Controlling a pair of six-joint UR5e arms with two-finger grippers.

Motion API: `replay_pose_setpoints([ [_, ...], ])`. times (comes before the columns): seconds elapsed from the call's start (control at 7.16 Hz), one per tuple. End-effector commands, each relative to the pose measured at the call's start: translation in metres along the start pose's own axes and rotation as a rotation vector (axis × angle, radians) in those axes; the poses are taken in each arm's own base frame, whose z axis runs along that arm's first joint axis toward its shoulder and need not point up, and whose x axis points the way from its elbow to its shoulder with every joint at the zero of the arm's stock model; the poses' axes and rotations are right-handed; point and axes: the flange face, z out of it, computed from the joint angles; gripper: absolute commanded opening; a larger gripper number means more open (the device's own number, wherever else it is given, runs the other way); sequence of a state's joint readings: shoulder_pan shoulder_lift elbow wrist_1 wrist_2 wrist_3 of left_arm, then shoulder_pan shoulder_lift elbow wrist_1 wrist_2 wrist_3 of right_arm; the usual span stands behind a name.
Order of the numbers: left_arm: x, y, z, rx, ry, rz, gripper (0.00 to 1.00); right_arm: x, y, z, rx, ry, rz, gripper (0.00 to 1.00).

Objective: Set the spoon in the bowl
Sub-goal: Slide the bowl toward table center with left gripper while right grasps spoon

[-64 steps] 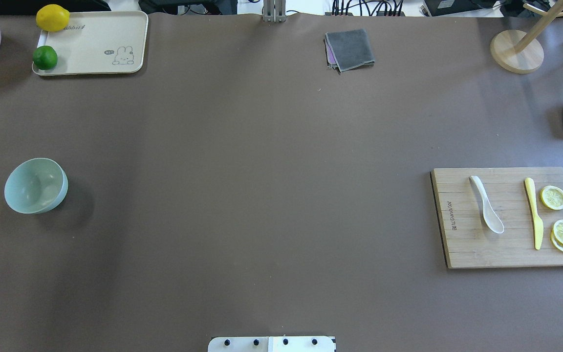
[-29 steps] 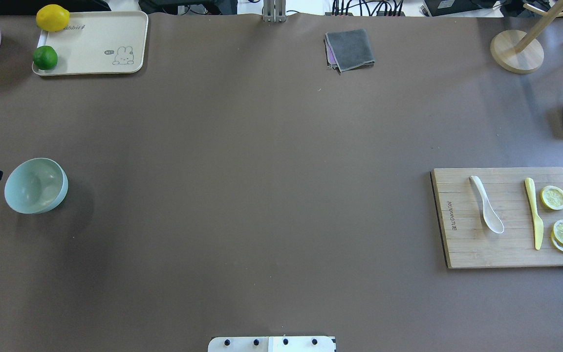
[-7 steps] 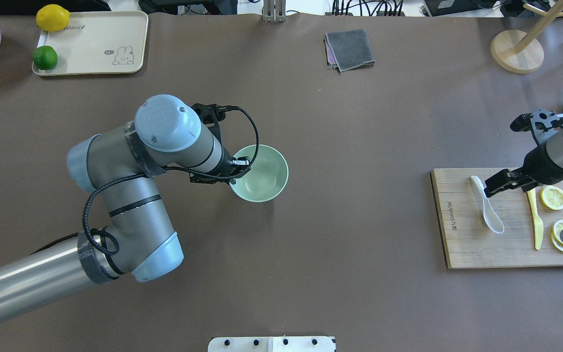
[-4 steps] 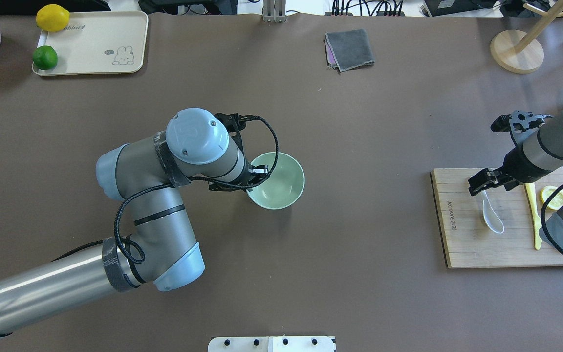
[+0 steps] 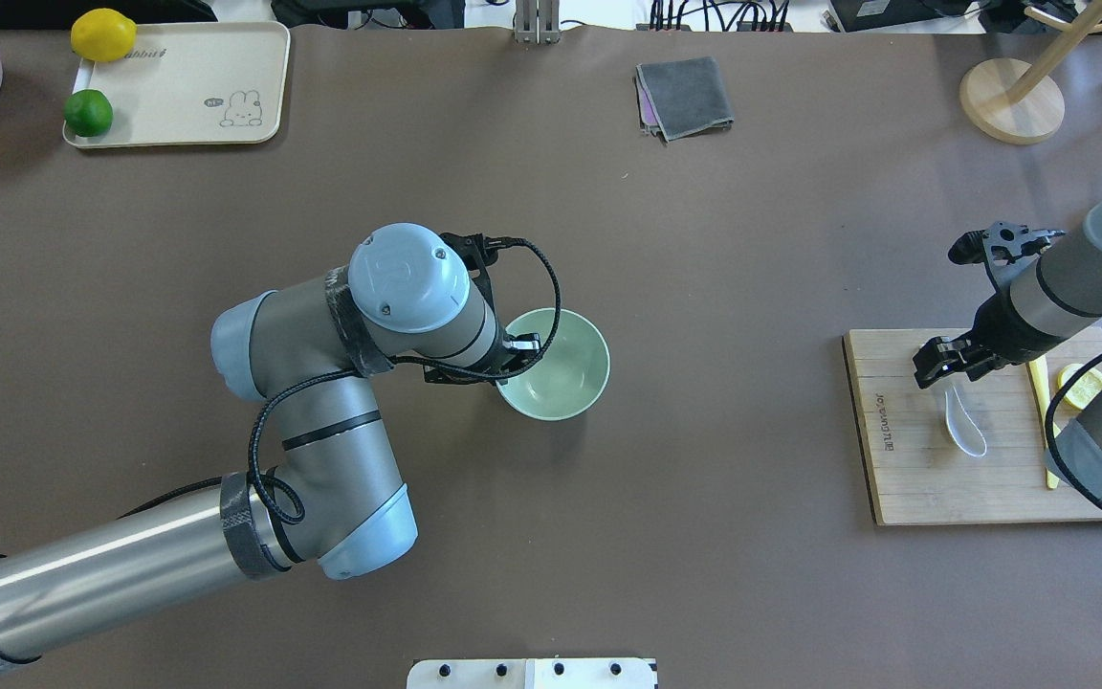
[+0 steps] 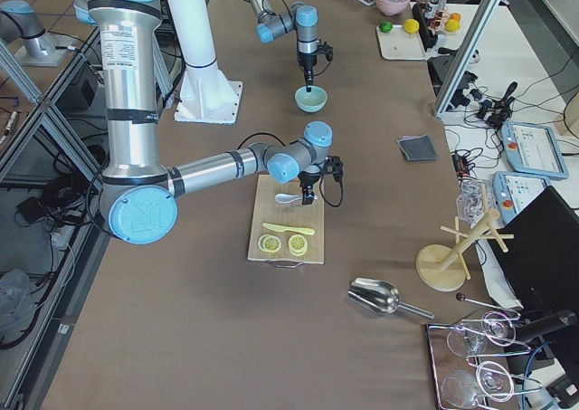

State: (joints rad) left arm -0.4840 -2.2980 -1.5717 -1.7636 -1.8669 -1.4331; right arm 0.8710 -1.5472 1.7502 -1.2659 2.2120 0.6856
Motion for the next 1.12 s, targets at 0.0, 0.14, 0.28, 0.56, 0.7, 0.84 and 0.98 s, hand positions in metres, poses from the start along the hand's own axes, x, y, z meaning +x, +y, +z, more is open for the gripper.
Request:
replay_pose_setpoints([
  [0.0,0.001,0.004,0.002,-0.005,0.001,0.003,0.00,0.000,0.001,0.004,-0.007,0.002,-0.001,0.37],
  [0.14,0.001,0.004,0.002,-0.005,0.001,0.005,0.11,0.000,0.001,0.004,-0.009,0.002,0.000,0.20],
  [0.28,0.001,0.004,0.001,-0.004,0.002,0.005,0.79,0.000,0.001,0.004,-0.009,0.002,-0.002,0.04],
  [0.56,0.002,0.003,-0.005,0.022,0.009,0.007,0.97,0.000,0.002,0.003,-0.008,0.000,-0.002,0.00],
  [0.7,0.002,0.003,-0.013,0.024,0.021,0.010,0.97,-0.002,0.001,0.001,-0.006,-0.006,-0.004,0.00],
  [0.84,-0.022,-0.006,-0.028,0.039,0.027,0.007,0.97,-0.016,0.002,-0.012,0.011,-0.027,-0.026,0.00],
  [0.98,-0.063,-0.022,-0.050,0.052,0.029,0.061,0.97,-0.039,-0.011,-0.028,0.039,-0.052,-0.019,0.00],
])
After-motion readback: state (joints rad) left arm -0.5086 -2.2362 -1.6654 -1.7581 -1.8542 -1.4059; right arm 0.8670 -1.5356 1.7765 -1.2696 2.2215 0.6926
